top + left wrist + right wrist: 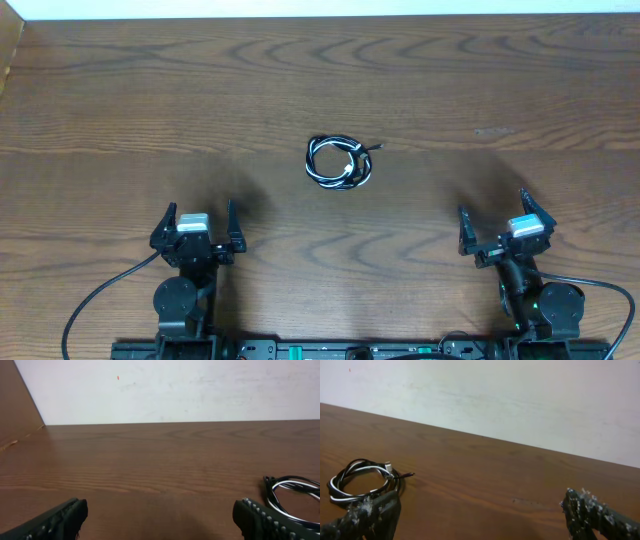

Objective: Untangle cables

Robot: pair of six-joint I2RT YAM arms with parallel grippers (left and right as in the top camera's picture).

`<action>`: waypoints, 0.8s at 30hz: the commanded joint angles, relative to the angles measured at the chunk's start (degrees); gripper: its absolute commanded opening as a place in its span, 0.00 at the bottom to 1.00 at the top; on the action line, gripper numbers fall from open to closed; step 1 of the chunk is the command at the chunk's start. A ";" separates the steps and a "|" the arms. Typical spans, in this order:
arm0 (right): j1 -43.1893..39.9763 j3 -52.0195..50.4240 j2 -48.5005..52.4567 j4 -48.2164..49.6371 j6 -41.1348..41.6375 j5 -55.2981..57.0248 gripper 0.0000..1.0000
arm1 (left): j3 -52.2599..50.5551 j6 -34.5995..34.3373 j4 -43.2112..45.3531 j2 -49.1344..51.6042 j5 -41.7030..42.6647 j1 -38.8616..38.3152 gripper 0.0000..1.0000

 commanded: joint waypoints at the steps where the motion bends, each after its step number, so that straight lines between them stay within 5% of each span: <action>1: 0.39 0.20 -0.31 0.20 0.24 0.44 0.99 | 0.85 0.76 -1.70 0.02 -0.33 -0.13 0.98; 13: 0.39 1.86 -0.31 0.48 0.28 0.42 0.99 | 4.59 0.76 -2.08 1.55 -0.31 -0.13 0.97; 24: 0.39 4.59 -0.31 0.31 0.50 -3.67 0.99 | 20.83 0.74 -11.89 14.91 4.22 -0.13 0.98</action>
